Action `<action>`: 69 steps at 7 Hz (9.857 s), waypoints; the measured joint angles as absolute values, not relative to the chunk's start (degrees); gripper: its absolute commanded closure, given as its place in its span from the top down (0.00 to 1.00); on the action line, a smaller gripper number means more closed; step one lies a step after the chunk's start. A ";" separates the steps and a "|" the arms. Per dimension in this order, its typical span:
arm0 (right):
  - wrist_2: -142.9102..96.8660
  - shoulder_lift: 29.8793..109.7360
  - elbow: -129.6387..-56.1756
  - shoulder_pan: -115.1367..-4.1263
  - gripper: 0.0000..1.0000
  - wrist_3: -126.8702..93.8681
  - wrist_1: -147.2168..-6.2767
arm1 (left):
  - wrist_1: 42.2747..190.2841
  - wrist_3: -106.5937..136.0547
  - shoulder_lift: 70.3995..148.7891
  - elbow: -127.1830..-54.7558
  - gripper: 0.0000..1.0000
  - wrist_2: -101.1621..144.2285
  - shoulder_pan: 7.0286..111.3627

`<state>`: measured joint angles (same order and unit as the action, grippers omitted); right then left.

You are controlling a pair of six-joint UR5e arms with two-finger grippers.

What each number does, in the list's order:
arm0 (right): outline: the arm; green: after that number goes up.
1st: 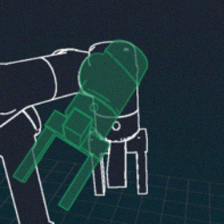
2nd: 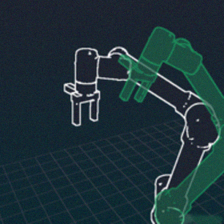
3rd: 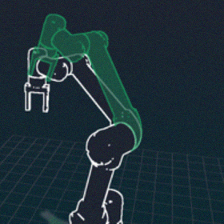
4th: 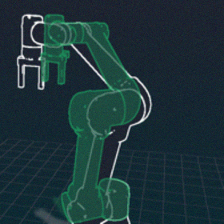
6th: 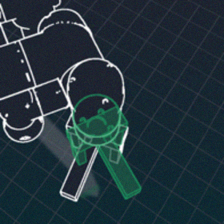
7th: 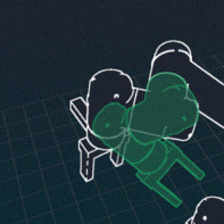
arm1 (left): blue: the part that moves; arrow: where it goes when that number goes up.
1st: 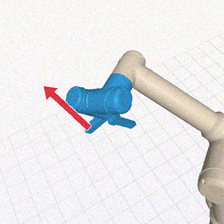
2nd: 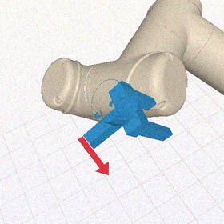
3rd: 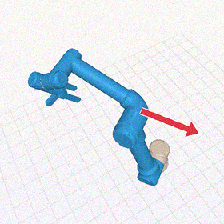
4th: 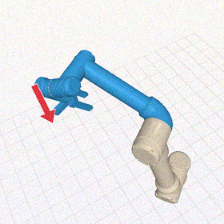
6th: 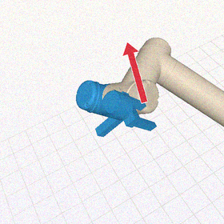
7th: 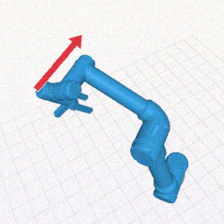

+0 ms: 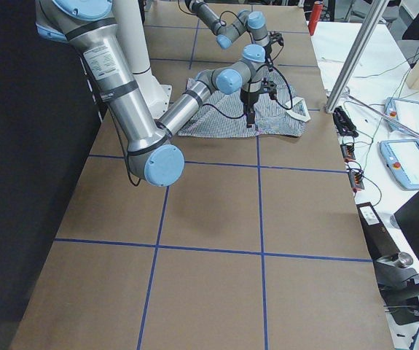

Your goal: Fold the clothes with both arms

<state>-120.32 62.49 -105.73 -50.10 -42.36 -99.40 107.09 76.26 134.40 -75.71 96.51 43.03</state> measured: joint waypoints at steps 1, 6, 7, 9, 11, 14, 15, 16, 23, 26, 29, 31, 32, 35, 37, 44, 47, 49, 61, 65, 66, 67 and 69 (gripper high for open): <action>-120.28 62.63 -105.81 -50.10 1.00 -42.36 -99.40 | 108.48 79.65 138.30 -71.00 0.00 96.38 41.92; -119.92 63.08 -105.52 -50.08 1.00 -42.20 -99.40 | 120.77 85.65 146.10 -56.67 1.00 96.28 39.60; -119.92 63.10 -105.49 -50.04 1.00 -42.21 -99.40 | 121.71 84.86 146.19 -57.13 1.00 96.45 39.58; -120.13 63.38 -105.84 -49.85 1.00 -42.99 -99.34 | 121.18 82.15 145.23 -60.11 1.00 98.45 39.57; -119.79 67.35 -108.58 -47.10 1.00 -51.75 -92.43 | 113.74 78.28 138.79 -72.27 1.00 101.55 39.61; -110.58 75.89 -113.46 -33.53 1.00 -74.41 -77.64 | 100.00 74.65 127.40 -95.71 1.00 105.61 39.45; -104.66 76.58 -114.43 -26.75 1.00 -81.17 -76.72 | 98.61 74.45 124.02 -100.52 1.00 106.22 39.38; -98.92 77.15 -114.91 -20.42 1.00 -86.51 -76.42 | 97.93 74.39 121.87 -103.44 1.00 106.43 39.30; -92.76 83.08 -116.65 -10.24 1.00 -92.19 -76.43 | 96.77 74.44 120.86 -105.42 1.00 106.50 38.22; -92.88 83.09 -116.55 -9.09 0.44 -92.20 -76.79 | 96.77 74.44 120.95 -105.36 1.00 106.36 37.59; -93.99 83.19 -116.31 -8.93 0.00 -92.20 -76.85 | 96.77 74.48 120.97 -105.38 1.00 106.23 37.50; -94.59 83.16 -116.65 -9.12 0.00 -92.20 -76.88 | 96.82 74.45 121.01 -105.33 1.00 106.24 37.42; -95.14 83.08 -116.77 -9.42 0.00 -92.20 -76.89 | 96.85 74.45 121.05 -105.31 1.00 106.25 37.39; -95.02 83.08 -117.66 -10.38 0.00 -92.46 -76.83 | 96.89 75.53 120.97 -105.50 1.00 106.33 36.54; -94.93 83.62 -119.99 -11.64 0.00 -92.48 -76.77 | 94.87 87.15 118.69 -109.52 1.00 105.43 30.00; -95.32 83.15 -121.52 -13.10 0.00 -92.46 -76.20 | 87.87 114.88 108.81 -114.55 0.96 92.11 7.49; -95.36 83.18 -121.79 -13.48 0.00 -92.46 -76.20 | 88.14 114.52 109.10 -113.68 0.93 91.95 7.86; -95.36 83.24 -121.95 -13.53 0.00 -92.46 -76.20 | 88.15 114.44 109.15 -113.08 0.89 91.93 8.50; -97.55 87.88 -126.59 -14.37 0.00 -91.91 -76.27 | 87.75 114.10 108.90 -119.82 0.00 92.37 9.55; -105.56 92.79 -131.56 -11.39 0.00 -92.46 -76.28 | 81.72 110.71 106.56 -133.11 0.00 92.46 4.59; -106.01 92.84 -132.34 -9.22 0.00 -93.62 -76.29 | 79.35 110.61 106.30 -136.10 0.00 92.46 2.69; -105.95 92.76 -133.55 -7.72 0.00 -94.95 -76.29 | 78.21 110.58 106.09 -137.63 0.00 92.46 1.34; -105.60 91.99 -134.80 -11.47 0.00 -94.36 -76.31 | 77.63 110.53 106.04 -138.39 0.00 92.41 2.36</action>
<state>-105.60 91.99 -134.80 -11.47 -94.36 -76.31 77.63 110.53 106.04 -138.39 92.41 2.36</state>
